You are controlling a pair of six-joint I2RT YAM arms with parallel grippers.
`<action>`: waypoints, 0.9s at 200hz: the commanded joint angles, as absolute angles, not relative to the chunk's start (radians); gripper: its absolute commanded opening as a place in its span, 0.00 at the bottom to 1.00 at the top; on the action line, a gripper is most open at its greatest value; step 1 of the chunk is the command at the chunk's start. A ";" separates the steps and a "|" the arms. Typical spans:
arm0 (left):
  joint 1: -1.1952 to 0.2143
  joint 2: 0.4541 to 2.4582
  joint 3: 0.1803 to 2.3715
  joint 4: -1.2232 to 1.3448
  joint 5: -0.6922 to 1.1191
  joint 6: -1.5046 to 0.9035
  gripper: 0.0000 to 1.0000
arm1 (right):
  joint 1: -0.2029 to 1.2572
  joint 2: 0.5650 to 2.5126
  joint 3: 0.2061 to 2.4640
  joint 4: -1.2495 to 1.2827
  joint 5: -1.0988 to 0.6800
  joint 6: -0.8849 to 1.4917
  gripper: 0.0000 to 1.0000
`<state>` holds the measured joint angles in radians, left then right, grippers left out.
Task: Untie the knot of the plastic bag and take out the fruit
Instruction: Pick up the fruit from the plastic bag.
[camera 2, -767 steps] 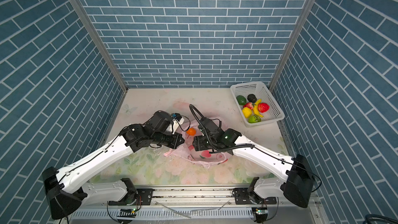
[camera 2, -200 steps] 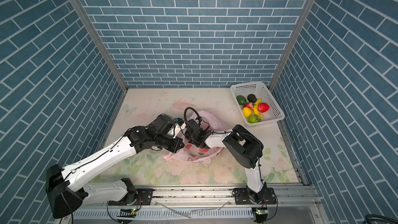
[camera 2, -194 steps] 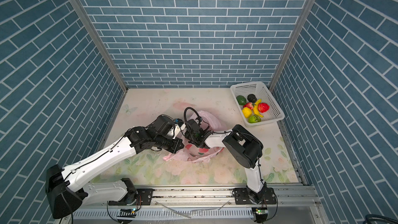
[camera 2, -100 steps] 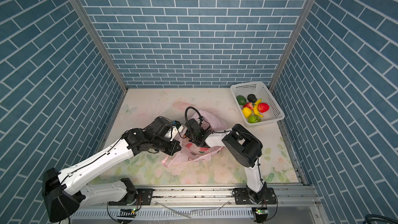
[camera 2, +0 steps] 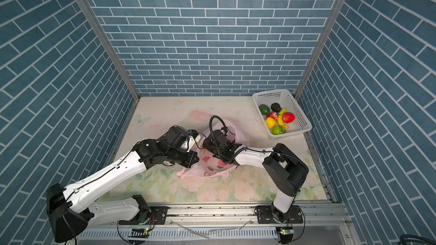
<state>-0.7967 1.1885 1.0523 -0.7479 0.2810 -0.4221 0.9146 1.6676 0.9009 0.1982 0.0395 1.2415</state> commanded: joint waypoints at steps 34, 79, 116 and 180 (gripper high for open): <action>-0.792 1.209 1.090 -0.731 0.230 -0.442 0.00 | 0.944 1.485 0.849 -0.058 -0.028 1.124 0.43; -0.792 1.231 1.099 -0.729 0.212 -0.454 0.00 | 0.975 1.393 0.909 -0.224 -0.032 1.044 0.43; -0.790 1.242 1.130 -0.730 0.193 -0.458 0.00 | 0.999 1.376 0.927 -0.291 -0.057 1.004 0.43; -0.788 1.275 1.141 -0.736 0.198 -0.456 0.00 | 1.035 1.292 1.042 -0.455 -0.017 0.905 0.43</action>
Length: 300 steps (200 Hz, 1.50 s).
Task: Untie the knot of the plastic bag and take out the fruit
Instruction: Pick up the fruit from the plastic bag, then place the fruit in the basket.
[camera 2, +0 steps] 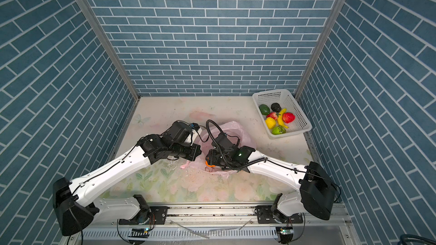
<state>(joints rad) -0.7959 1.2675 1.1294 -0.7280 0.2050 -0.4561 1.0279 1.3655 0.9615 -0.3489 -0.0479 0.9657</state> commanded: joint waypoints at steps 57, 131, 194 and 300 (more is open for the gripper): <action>-0.787 1.270 1.143 -0.754 0.177 -0.460 0.00 | 1.026 1.192 1.159 -0.627 0.033 0.862 0.44; -0.784 1.266 1.138 -0.756 0.159 -0.462 0.00 | 0.771 1.102 1.263 -0.715 -0.060 0.769 0.44; -0.779 1.259 1.135 -0.743 0.153 -0.467 0.00 | 0.428 1.126 1.318 -0.748 -0.107 0.567 0.45; -0.772 1.241 1.123 -0.712 0.153 -0.482 0.00 | -0.108 1.549 1.380 -0.493 -0.213 0.482 0.44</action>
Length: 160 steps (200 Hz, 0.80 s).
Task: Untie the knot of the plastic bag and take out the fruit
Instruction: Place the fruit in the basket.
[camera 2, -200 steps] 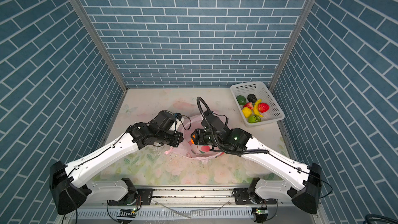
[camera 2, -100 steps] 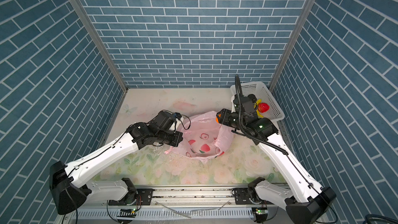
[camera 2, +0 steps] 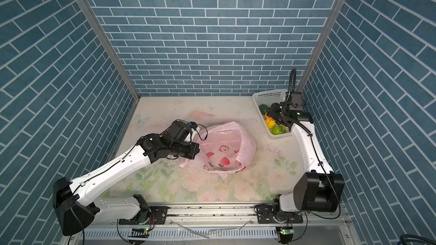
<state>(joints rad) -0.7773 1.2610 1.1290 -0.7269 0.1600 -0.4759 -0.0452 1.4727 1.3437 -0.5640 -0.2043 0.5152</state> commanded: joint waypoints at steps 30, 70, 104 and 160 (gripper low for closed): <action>-0.769 1.241 1.118 -0.704 0.156 -0.485 0.00 | -0.170 1.656 1.384 -0.447 -0.196 0.502 0.46; -0.765 1.240 1.112 -0.688 0.166 -0.489 0.00 | -0.206 1.726 1.397 -0.458 -0.112 0.502 0.65; -0.765 1.240 1.103 -0.682 0.166 -0.491 0.00 | -0.207 1.701 1.379 -0.465 -0.067 0.500 0.77; -0.765 1.232 1.092 -0.669 0.146 -0.501 0.00 | -0.207 1.634 1.355 -0.464 -0.066 0.507 0.81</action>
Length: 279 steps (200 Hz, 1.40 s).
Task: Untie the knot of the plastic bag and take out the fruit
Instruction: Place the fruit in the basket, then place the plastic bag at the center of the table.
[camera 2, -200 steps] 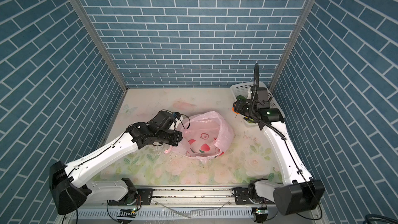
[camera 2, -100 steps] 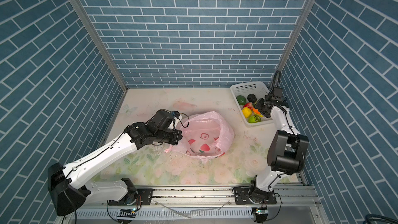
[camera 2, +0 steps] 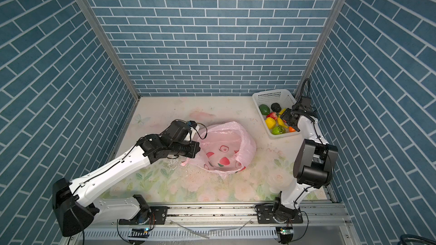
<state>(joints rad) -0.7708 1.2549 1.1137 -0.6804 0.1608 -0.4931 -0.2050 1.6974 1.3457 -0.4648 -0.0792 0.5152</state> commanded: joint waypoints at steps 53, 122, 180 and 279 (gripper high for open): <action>-0.730 1.255 1.086 -0.603 0.083 -0.481 0.00 | -0.192 1.512 1.260 -0.455 -0.147 0.543 0.81; -0.581 1.358 1.119 -0.409 0.066 -0.426 0.00 | -0.095 1.331 1.107 -0.493 -0.194 0.564 0.81; -0.456 1.493 1.189 -0.304 0.091 -0.366 0.00 | 0.031 1.254 1.048 -0.529 -0.191 0.578 0.81; -0.378 1.477 1.206 -0.258 0.232 -0.278 0.76 | 0.149 1.221 0.988 -0.535 -0.170 0.554 0.81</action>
